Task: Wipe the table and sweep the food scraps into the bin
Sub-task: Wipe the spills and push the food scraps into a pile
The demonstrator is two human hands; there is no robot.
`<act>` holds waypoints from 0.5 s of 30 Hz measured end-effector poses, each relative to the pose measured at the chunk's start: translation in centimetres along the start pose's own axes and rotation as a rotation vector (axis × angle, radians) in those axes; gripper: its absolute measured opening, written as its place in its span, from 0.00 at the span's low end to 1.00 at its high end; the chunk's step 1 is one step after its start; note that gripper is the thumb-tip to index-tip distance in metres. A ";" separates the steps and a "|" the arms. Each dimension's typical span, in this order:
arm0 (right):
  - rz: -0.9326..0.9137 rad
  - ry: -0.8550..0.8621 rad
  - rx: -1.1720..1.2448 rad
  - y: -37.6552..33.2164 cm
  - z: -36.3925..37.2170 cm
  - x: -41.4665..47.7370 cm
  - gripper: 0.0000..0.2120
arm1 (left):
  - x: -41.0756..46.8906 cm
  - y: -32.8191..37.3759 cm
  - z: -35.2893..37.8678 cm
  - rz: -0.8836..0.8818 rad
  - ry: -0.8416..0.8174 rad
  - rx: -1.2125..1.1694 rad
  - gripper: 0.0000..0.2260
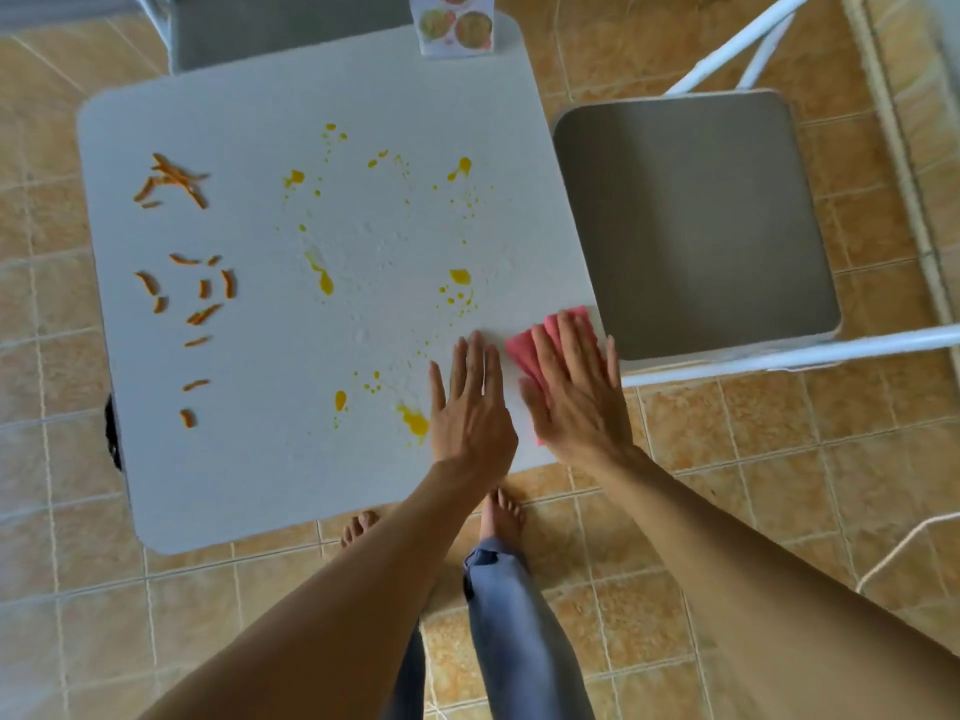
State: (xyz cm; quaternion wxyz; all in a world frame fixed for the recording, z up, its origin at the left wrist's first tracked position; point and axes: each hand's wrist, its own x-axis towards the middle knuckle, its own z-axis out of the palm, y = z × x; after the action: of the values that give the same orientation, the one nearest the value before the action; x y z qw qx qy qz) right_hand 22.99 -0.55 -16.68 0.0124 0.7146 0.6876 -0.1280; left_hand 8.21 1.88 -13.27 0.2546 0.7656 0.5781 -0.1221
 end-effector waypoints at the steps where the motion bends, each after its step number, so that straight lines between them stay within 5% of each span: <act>1: -0.010 0.026 -0.002 0.0 0.2 1.0 0.31 | 0.0 -0.1 0.6 -0.009 0.010 0.011 0.34; 10: -0.224 0.164 0.005 1.3 0.3 11.9 0.27 | 0.2 -1.2 3.7 0.054 0.246 -0.087 0.34; 15: -0.028 0.242 0.061 -0.4 0.1 15.4 0.27 | 0.2 -1.0 4.0 0.041 0.262 -0.105 0.34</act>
State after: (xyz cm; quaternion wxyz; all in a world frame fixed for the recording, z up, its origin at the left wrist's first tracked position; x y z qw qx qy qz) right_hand 22.89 14.52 -19.82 -0.0941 0.7151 0.6899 -0.0616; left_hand 7.76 0.07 -16.97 0.2191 0.7721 0.5963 0.0145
